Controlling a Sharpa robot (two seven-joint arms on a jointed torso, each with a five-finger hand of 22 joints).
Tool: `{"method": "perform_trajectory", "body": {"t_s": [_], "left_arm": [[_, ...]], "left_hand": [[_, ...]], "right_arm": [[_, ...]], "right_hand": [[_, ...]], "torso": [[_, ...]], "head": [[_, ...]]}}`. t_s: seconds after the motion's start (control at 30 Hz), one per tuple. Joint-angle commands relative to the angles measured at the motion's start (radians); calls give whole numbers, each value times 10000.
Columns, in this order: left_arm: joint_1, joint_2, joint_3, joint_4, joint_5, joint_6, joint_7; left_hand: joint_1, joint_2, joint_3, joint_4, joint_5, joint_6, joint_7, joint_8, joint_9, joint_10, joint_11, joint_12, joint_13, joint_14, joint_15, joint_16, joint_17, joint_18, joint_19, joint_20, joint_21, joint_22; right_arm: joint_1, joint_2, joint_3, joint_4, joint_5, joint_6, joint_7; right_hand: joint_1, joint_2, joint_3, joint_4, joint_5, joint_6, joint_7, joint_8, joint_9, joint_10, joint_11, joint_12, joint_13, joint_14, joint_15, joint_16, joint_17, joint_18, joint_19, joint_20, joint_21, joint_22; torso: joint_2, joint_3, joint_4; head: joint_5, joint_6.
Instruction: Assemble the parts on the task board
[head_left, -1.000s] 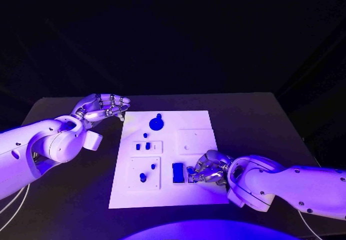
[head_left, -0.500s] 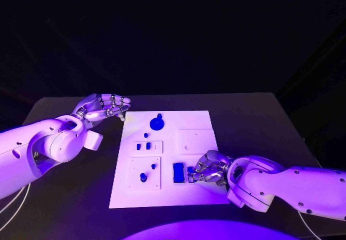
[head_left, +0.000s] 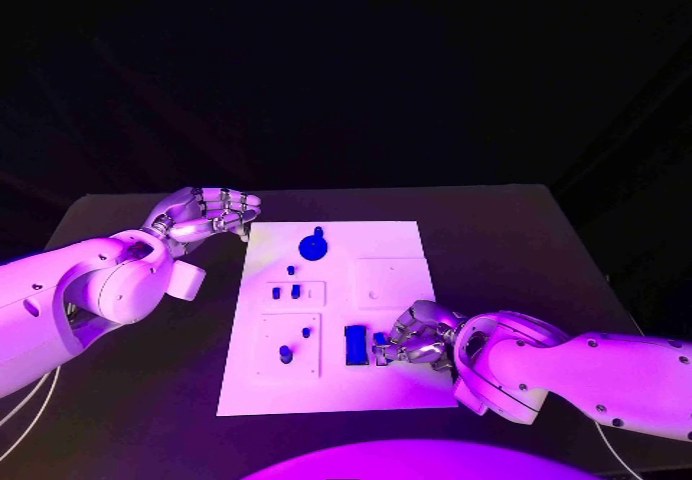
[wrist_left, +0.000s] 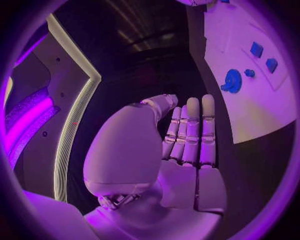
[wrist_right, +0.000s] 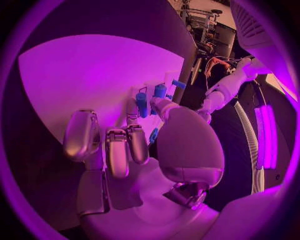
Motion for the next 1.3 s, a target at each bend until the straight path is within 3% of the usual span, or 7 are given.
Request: {"method": "perform_trajectory", "body": {"t_s": [0.03,0.87,1.0,1.1,1.13,1.2,1.3], "left_arm": [[3,3,5,10,73,162,30],[3,-6,5,-10,93,154,3],[3,-9,5,-9,93,153,0],[3,-12,5,-8,93,151,0],[3,-14,5,-8,93,151,-1],[3,-17,5,-9,93,148,-2],[3,-22,5,-8,94,147,-2]], "left_hand": [[-89,70,26,27,46,-95,270,-34,-16,-82,17,52,-16,-23,51,17,-13,141,53,39,-58,-6],[-112,80,40,42,53,-113,270,-37,-29,-96,19,54,-26,-24,54,21,-13,145,50,46,-75,-18],[-112,80,40,42,53,-113,270,-37,-29,-96,19,54,-26,-24,54,21,-13,145,50,46,-75,-18],[-112,80,40,42,53,-113,270,-37,-29,-96,19,54,-26,-24,54,21,-13,145,50,46,-75,-18],[-112,80,40,42,53,-113,270,-37,-29,-96,19,54,-26,-24,54,21,-13,145,50,46,-75,-18],[-112,80,40,42,53,-113,270,-37,-29,-96,19,54,-26,-24,54,21,-13,145,50,46,-75,-18],[-112,80,40,42,53,-113,270,-37,-29,-96,19,54,-26,-24,54,21,-13,145,50,46,-75,-18]], "right_arm": [[-14,20,-2,76,-138,103,241],[-15,-276,-1,308,-416,188,323],[-15,-283,-1,284,-479,457,310],[-15,-278,-1,271,-585,763,288],[-15,-275,-1,269,-608,868,280],[-15,-271,-2,272,-644,1111,265],[-15,-265,-2,279,-603,1294,260]], "right_hand": [[-111,16,-105,23,-18,39,17,-24,15,262,36,12,1551,996,13,-42,2412,-47,238,16,-68,1657],[-118,13,-177,15,-27,47,10,-23,13,278,32,38,1574,999,12,-37,2423,-52,241,16,-41,1663],[430,1,-249,-167,-76,50,-20,-26,8,279,4,37,1575,999,-11,-37,2425,-53,245,3,-18,1669],[873,-53,-364,-285,-649,56,-18,-45,-12,275,8,28,1573,1001,-14,-32,2436,-55,244,-1,-16,1670],[1099,-44,-473,-293,-1166,69,-12,-66,-35,274,7,26,1574,1002,-8,-31,2437,-56,245,2,-13,1671],[1319,-45,-651,-275,-1604,85,-11,-92,-63,270,15,18,1570,1001,-4,-34,2432,-55,242,9,-24,1669],[1469,-40,-829,-240,-1850,96,-4,-112,-86,266,19,12,1568,999,1,-37,2426,-54,241,14,-30,1669]], "torso": [[0,3,-8],[-1,-2,10],[-1,-4,13],[-1,-4,12],[0,-6,11],[3,-4,10],[6,-1,4]], "head": [[20,5],[1,-4],[2,-18],[3,-24],[4,-26],[5,-35],[19,-52]]}}
